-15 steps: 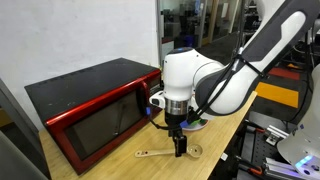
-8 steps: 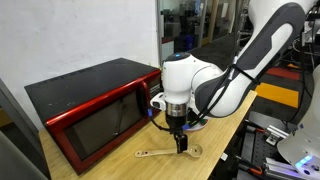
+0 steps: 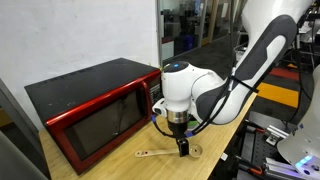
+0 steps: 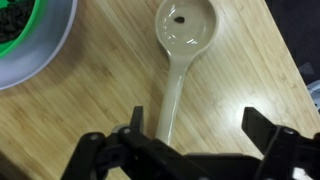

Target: Use the spoon to transfer one scoop of contents from the dark green bowl to the light green bowl

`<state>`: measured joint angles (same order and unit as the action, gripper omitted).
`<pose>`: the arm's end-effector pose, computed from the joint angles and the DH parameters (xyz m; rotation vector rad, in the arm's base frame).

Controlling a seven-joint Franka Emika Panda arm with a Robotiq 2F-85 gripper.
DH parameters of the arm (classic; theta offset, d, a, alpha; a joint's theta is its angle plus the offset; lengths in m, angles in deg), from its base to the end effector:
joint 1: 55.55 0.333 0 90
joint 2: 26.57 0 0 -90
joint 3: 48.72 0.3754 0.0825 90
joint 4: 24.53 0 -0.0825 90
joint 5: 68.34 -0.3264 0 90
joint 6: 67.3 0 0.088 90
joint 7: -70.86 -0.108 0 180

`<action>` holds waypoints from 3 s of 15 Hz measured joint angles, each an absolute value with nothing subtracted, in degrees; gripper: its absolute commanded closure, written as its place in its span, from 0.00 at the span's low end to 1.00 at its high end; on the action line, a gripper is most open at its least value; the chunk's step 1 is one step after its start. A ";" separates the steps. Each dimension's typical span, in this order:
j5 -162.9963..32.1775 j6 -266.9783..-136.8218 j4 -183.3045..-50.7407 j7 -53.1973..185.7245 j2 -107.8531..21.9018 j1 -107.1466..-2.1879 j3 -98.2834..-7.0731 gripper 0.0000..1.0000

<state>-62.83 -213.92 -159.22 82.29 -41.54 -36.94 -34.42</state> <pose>0.4167 0.2670 0.3257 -2.8580 -1.2911 0.0694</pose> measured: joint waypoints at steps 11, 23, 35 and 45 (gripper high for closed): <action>-58.86 -215.55 -159.17 70.32 -44.57 -36.28 -34.87 0.00; -58.51 -221.23 -158.91 66.30 -48.64 -35.34 -36.88 0.00; -57.20 -222.67 -155.80 65.45 -51.67 -33.44 -38.65 0.30; -57.20 -222.82 -155.14 65.45 -51.89 -33.32 -38.79 1.00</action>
